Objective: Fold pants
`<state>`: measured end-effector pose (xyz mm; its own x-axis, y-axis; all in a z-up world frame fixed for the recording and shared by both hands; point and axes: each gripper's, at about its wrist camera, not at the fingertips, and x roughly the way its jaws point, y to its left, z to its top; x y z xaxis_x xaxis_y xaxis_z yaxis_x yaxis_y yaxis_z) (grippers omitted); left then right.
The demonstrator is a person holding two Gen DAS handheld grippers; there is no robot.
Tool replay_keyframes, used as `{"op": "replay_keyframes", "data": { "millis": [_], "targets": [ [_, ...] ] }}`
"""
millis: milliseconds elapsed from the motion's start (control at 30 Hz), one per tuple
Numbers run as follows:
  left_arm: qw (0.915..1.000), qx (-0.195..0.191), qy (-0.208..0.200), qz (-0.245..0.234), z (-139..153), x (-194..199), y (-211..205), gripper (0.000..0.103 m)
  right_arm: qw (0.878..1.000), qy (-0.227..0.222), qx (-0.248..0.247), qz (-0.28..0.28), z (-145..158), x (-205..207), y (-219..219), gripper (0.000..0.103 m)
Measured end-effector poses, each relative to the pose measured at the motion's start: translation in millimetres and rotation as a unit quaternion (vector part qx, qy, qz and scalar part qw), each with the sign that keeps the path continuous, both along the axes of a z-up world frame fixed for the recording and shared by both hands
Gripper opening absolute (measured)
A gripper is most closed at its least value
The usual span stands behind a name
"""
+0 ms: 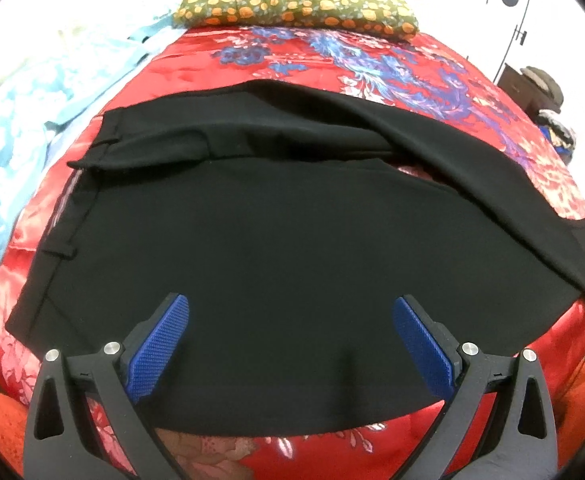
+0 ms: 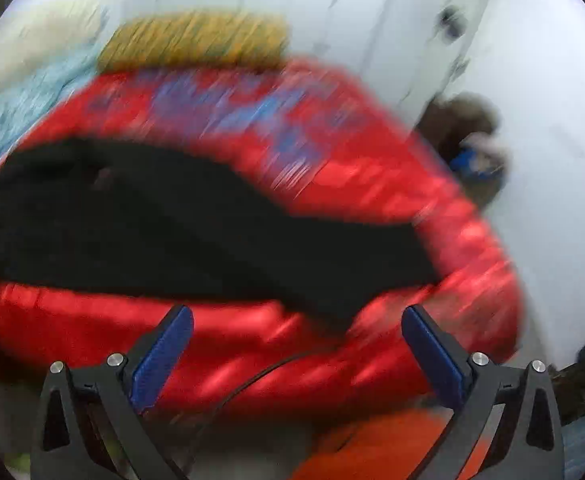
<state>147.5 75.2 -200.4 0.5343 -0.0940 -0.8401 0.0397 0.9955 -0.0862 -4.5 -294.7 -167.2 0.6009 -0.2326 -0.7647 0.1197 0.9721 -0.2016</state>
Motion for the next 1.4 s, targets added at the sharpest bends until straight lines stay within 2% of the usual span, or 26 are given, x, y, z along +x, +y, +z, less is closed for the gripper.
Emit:
{"op": "replay_keyframes", "data": {
  "millis": [67, 167, 200, 233, 267, 333, 367, 433, 533, 600, 700, 733, 767, 900, 1067, 1133, 1233, 1300, 1333, 1367, 1400],
  "targets": [
    [1.0000, 0.001, 0.002, 0.001, 0, -1, 3, 0.102, 0.999, -0.028, 0.019, -0.004, -3, -10, 14, 0.098],
    [1.0000, 0.000, 0.007, 0.007, -3, -1, 8, 0.102, 0.992, -0.109, -0.064, 0.010, 19, -21, 42, 0.100],
    [0.9999, -0.004, 0.009, 0.010, -4, 1, 9, 0.102, 0.988, -0.133, -0.082, 0.006, 24, -23, 45, 0.102],
    [0.9998, -0.008, 0.011, 0.013, -5, 2, 10, 0.102, 0.987, -0.142, -0.078, -0.001, 24, -21, 44, 0.103],
    [0.9998, -0.011, 0.011, 0.016, -5, 4, 11, 0.102, 0.991, -0.125, -0.051, -0.002, 20, -16, 39, 0.103],
    [0.9998, -0.009, 0.009, 0.017, -5, 5, 10, 0.102, 0.998, -0.062, 0.010, -0.008, 0, -5, 30, 0.102],
    [0.9998, -0.004, 0.007, 0.016, -5, 6, 9, 0.102, 0.998, -0.051, 0.033, -0.015, -10, -4, 24, 0.099],
    [0.9999, 0.004, 0.005, 0.013, -5, 5, 8, 0.102, 0.993, -0.065, 0.094, -0.025, -13, -7, 10, 0.096],
    [0.9999, 0.004, 0.008, 0.012, -7, 4, 8, 0.102, 0.964, -0.115, 0.235, -0.044, -13, -11, -22, 0.097],
    [0.9998, -0.001, 0.012, 0.015, -9, 7, 8, 0.102, 0.947, -0.101, 0.300, -0.062, -31, -7, -38, 0.097],
    [0.9998, 0.001, 0.014, 0.016, -12, 9, 5, 0.102, 0.947, -0.068, 0.308, -0.063, -51, -3, -39, 0.089],
    [0.9998, 0.005, 0.014, 0.016, -14, 9, 4, 0.102, 0.945, -0.067, 0.314, -0.060, -55, -2, -37, 0.085],
    [0.9997, 0.008, 0.015, 0.015, -15, 9, 3, 0.102, 0.942, -0.073, 0.324, -0.056, -55, 2, -40, 0.085],
    [0.9995, 0.015, 0.023, 0.014, -21, 10, 2, 0.102, 0.941, -0.094, 0.319, -0.070, -60, 16, -58, 0.084],
    [0.9991, 0.028, 0.026, 0.018, -24, 9, 4, 0.102, 0.918, -0.071, 0.365, -0.136, -90, 35, -91, 0.071],
    [0.9989, 0.030, 0.029, 0.022, -26, 9, 6, 0.102, 0.913, -0.079, 0.366, -0.162, -93, 36, -103, 0.067],
    [0.9985, 0.032, 0.034, 0.029, -30, 10, 9, 0.102, 0.897, -0.105, 0.379, -0.201, -93, 35, -126, 0.064],
    [0.9981, 0.035, 0.039, 0.031, -33, 12, 8, 0.102, 0.886, -0.113, 0.389, -0.224, -97, 35, -139, 0.058],
    [0.9980, 0.037, 0.042, 0.030, -34, 13, 7, 0.102, 0.880, -0.116, 0.396, -0.234, -98, 34, -143, 0.049],
    [0.9979, 0.040, 0.043, 0.028, -35, 13, 6, 0.102, 0.876, -0.115, 0.401, -0.242, -100, 33, -148, 0.036],
    [0.9977, 0.045, 0.044, 0.024, -36, 12, 3, 0.102, 0.871, -0.112, 0.406, -0.253, -102, 33, -152, 0.030]
  ]
}}
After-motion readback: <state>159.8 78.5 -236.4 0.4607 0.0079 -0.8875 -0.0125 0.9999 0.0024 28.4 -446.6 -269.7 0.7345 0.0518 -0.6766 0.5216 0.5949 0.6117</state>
